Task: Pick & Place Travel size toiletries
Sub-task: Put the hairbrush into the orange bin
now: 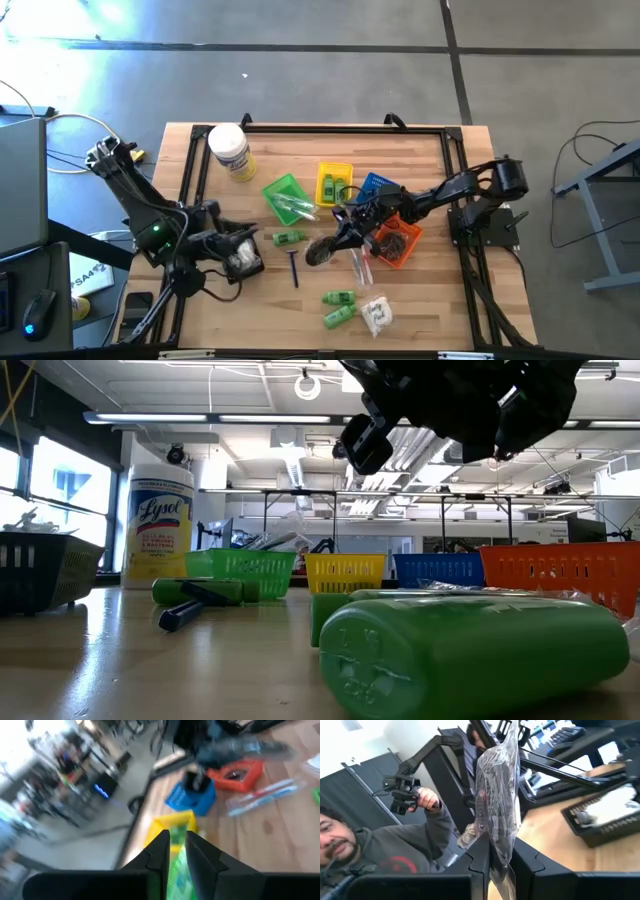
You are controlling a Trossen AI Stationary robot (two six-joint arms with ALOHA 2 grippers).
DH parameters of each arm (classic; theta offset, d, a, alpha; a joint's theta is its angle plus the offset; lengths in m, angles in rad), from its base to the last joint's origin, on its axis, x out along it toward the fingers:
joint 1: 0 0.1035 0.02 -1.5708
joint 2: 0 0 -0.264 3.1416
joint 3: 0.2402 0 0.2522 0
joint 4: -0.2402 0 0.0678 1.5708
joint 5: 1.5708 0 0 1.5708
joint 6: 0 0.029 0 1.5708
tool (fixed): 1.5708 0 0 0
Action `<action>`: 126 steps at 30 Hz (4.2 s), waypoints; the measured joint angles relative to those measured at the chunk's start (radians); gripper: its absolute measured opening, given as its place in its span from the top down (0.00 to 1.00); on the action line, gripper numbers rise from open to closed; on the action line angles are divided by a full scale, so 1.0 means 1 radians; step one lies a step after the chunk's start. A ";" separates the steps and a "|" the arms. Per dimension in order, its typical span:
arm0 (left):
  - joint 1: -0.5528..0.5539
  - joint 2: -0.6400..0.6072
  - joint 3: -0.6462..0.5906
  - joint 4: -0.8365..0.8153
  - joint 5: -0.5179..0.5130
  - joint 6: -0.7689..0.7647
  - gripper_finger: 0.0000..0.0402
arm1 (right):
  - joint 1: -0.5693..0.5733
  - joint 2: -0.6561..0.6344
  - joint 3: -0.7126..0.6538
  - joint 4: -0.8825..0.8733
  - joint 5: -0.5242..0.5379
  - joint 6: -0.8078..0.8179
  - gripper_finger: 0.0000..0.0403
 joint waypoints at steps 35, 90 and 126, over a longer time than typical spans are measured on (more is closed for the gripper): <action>0.563 -0.424 -0.417 0.595 1.121 0.433 1.00 | 0.035 -0.594 0.000 -0.809 0.332 -0.464 0.93; 0.600 -0.959 -1.038 0.943 0.867 0.381 1.00 | 0.081 -0.690 0.000 -1.886 0.422 -0.128 0.92; 0.600 -0.959 -1.038 0.932 0.852 0.381 1.00 | 0.081 -0.585 0.000 -1.942 0.673 -0.256 0.48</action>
